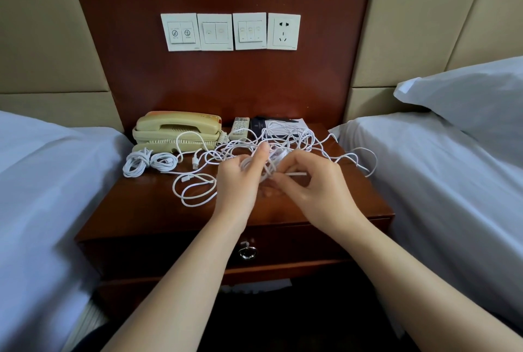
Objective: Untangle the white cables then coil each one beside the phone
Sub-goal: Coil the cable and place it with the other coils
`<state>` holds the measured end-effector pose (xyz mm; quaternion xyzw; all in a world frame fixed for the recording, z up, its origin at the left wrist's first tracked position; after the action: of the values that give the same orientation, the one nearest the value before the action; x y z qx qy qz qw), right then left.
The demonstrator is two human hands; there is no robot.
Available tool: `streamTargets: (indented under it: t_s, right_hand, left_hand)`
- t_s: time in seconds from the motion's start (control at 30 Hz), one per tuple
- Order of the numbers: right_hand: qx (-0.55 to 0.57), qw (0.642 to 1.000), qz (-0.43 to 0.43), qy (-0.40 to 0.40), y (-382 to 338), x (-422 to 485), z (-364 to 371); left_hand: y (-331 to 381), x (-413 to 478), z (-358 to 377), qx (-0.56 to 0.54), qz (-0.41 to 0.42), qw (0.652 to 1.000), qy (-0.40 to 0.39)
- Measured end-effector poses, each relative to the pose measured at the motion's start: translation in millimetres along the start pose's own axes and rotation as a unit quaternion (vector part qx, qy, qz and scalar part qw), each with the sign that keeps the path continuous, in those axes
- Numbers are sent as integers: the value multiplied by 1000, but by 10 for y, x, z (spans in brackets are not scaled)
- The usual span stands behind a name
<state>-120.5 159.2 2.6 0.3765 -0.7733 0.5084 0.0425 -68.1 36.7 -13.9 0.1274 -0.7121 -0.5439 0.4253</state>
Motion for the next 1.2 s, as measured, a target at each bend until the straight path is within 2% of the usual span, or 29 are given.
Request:
streamTargets:
  t_s: [0.1,0.23,0.4,0.57,0.73,0.83,0.97,1.07,1.2]
  right_hand:
    - [13,1000,8,-23,-9,4,-12]
    - [-4,1000,-2,1,16,22,9]
    - [-7,1000,-15,-4,34,45,38]
    - [-23,999,-27,6,46,78,-23]
    - [-61,996,-61,15,38,14,13]
    - [-24,999,-46,14,53,32,13]
    - [34,999,7,-2,96,80,3]
    - [93,994,40,-29,111,86,0]
    - [44,997,52,33,114,63,-3]
  left_hand:
    - [44,-37,40,-78,-23,996,-29]
    - [56,-42,69,-134,-80,986,-49]
    - [91,-14,69,-136,-96,986,-25]
    - [91,40,28,-123,-113,985,-39]
    - [73,49,-2,-19,-40,998,-52]
    - [48,3,28,18,-3,996,-82]
    - [-3,-79,113,-42,-38,993,-99]
    - [-15,-76,106,-60,-29,992,-103]
    - [-18,-148,170,-58,-2,993,-104]
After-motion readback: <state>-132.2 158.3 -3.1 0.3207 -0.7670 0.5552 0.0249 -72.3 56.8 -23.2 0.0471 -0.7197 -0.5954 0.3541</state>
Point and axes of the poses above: each hand's wrist, its own x-axis towards the middle knuckle, its own z-axis out of the palm, y = z × x, the point moved 2 cm from there along x, towards the middle knuckle, and after that the axes turned 14 degrees about z, right-handed, at the moved point
